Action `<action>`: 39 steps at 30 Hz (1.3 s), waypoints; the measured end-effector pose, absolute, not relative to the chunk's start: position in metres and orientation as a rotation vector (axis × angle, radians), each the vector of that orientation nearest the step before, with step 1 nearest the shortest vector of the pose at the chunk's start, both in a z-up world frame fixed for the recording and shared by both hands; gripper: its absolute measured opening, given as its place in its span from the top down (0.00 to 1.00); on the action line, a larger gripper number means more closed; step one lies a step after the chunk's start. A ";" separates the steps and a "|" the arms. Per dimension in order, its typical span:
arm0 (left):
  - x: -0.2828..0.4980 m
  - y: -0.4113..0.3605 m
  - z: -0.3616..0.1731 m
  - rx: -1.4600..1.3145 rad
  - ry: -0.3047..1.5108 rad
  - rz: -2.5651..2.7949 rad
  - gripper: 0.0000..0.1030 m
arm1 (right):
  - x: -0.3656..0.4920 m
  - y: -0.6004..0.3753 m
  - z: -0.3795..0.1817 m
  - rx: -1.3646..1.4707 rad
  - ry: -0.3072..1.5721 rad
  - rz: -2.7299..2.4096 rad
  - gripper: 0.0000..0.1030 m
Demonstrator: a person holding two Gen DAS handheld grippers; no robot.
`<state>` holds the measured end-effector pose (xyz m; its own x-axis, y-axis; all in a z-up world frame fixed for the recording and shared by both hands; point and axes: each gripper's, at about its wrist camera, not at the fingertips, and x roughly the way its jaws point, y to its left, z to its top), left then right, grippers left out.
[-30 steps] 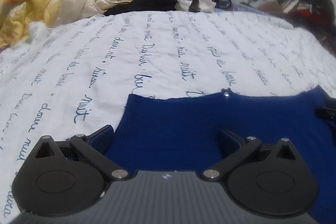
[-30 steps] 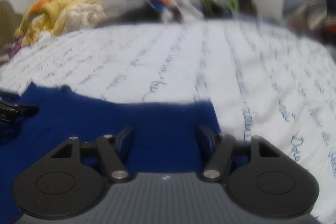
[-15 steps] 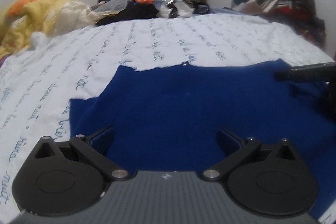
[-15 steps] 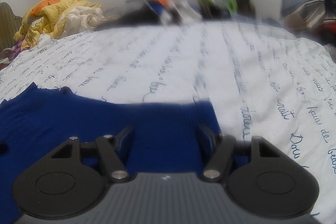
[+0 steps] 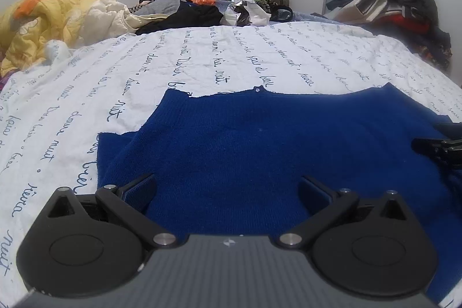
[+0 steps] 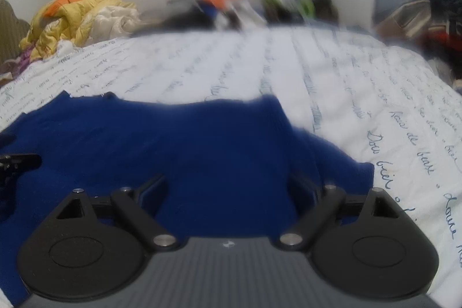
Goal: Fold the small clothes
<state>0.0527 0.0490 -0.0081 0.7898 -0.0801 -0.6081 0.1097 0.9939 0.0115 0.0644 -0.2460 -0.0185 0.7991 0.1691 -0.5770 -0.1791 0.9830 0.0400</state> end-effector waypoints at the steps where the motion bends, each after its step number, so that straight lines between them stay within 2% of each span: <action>1: 0.052 0.049 -0.008 0.047 0.651 -0.100 0.00 | 0.064 -0.247 -0.019 -0.014 0.616 0.185 0.12; 35: 0.053 0.048 -0.009 0.058 0.651 -0.076 0.00 | 0.062 -0.254 -0.012 -0.027 0.635 0.169 0.12; 36: 0.053 0.049 -0.008 0.056 0.651 -0.078 0.00 | 0.059 -0.253 -0.010 -0.036 0.637 0.158 0.11; 39: 0.053 0.049 -0.009 0.052 0.650 -0.079 0.00 | 0.044 -0.252 -0.013 -0.057 0.639 0.132 0.00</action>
